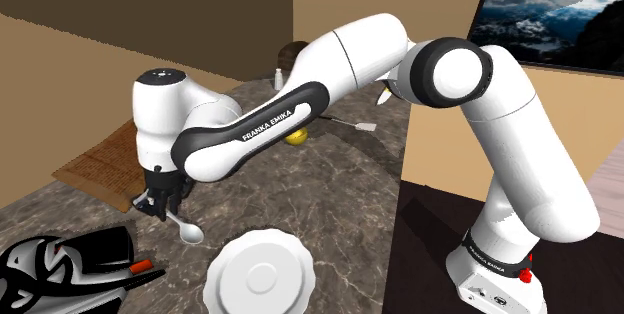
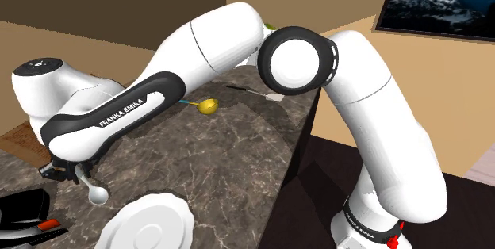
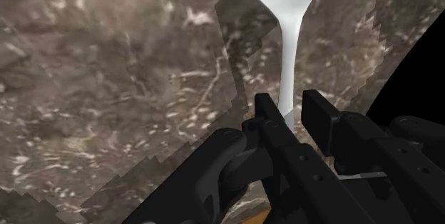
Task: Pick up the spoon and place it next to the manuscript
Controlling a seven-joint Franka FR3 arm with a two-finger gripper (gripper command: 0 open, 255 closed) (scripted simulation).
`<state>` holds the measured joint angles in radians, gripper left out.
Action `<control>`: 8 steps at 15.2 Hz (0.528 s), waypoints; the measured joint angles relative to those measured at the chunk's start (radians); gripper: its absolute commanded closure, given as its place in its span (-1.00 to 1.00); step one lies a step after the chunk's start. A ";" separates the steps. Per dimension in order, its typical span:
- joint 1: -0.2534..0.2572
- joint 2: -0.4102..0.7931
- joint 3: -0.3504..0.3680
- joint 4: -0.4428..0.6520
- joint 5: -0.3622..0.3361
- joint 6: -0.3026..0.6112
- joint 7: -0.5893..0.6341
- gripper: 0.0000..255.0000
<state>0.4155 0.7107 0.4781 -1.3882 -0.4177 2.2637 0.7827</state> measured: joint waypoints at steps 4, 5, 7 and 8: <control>0.000 0.000 -0.001 -0.006 -0.002 0.007 0.003 1.00; 0.000 0.000 -0.001 -0.006 -0.002 0.007 0.003 1.00; 0.000 0.000 -0.001 -0.007 -0.002 0.007 0.003 -1.00; 0.000 0.000 -0.001 -0.007 -0.002 0.007 0.003 -1.00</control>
<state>0.4160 0.7110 0.4772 -1.3948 -0.4196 2.2710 0.7858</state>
